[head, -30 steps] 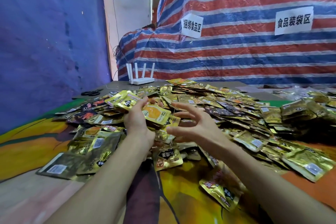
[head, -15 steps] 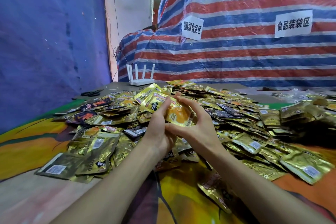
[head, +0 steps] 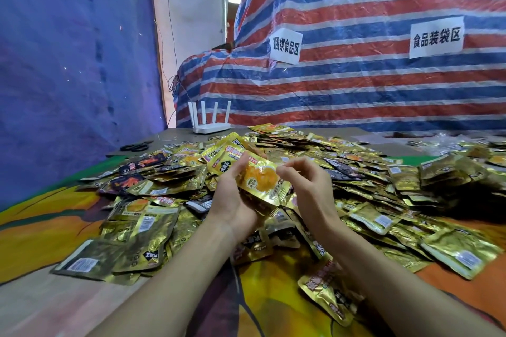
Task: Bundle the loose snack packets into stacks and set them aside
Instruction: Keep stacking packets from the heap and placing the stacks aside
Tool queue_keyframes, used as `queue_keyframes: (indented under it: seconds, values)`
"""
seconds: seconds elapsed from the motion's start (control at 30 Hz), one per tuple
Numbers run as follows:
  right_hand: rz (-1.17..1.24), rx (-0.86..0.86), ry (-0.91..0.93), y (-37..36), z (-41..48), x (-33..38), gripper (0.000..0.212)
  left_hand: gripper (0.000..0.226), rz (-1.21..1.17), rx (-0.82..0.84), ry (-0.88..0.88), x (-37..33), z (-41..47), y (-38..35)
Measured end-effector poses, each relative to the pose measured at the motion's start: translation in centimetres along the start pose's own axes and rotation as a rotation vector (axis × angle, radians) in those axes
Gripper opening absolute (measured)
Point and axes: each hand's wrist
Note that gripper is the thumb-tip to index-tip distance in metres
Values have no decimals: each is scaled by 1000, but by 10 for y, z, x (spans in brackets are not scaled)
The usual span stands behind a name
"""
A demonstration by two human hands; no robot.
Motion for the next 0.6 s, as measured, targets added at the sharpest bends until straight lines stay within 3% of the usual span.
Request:
queue_keyframes:
  seconds: [0.07,0.2,0.33,0.37,0.5,0.6]
  values:
    - [-146,28,39,7,1,0,38,31,38,10,5,0,0,0]
    - [-495,400,10,17,-1,10,83,37,168,0,81,2,-1,-3]
    - [-924,373,40,20,0,18,106,35,286,-1,73,8,1,-1]
    - [-916,392,37,20,1,19,107,37,339,2,73,11,1,-1]
    - [-474,486,-61,16,-4,16,89,40,516,-16,85,21,0,-5]
    - [-575,394,-43,11,-8,15,88,52,487,-29,72,26,0,-6]
Point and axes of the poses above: each hand's wrist, its own z-axis towards the middle knuckle, its own y-axis out of the back of the hand, x = y × z, and after that the axes turned 12 degrees about x, right-handed
